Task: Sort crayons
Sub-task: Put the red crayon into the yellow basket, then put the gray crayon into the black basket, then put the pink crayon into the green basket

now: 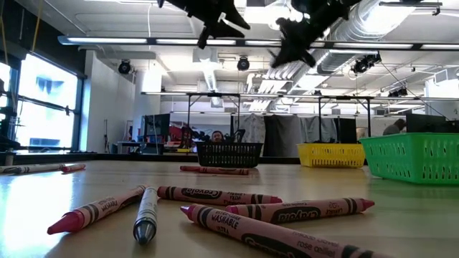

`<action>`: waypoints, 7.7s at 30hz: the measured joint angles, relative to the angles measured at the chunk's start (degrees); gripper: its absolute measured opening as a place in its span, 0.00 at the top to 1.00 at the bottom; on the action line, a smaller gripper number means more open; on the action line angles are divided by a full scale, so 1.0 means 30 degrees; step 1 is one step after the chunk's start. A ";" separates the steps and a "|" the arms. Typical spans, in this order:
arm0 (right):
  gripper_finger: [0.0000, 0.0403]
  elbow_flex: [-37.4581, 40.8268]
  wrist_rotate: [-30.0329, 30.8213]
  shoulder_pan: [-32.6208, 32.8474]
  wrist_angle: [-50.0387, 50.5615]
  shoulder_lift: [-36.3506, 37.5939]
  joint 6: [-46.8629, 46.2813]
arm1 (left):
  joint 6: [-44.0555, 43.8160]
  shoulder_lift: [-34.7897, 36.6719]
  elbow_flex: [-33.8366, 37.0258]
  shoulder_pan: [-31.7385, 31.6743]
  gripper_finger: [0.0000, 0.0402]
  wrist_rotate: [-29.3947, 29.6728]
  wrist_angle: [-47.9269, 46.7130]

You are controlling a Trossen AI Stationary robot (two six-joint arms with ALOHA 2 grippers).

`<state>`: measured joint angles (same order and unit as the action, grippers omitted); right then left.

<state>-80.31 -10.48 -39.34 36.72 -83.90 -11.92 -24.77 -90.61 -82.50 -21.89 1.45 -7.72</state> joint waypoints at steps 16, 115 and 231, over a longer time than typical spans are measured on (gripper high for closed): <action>0.98 0.7937 -0.2235 -0.5724 0.1098 -0.0204 0.2116 | -0.0282 0.0000 0.0000 0.0208 0.76 -0.1093 -0.0651; 0.71 0.5399 -0.2423 -0.3092 0.1968 0.0022 0.3979 | -2.1255 0.0226 1.2480 0.8837 0.77 -0.0229 -1.6160; 0.71 0.5399 -0.3206 -0.1701 -0.0501 0.2018 0.1676 | -1.2328 0.4326 0.9818 0.8007 0.85 -0.0244 -1.5488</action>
<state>-64.12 -20.10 -44.45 35.21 -77.84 -6.89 -61.76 -77.63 -53.05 2.13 0.72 -54.18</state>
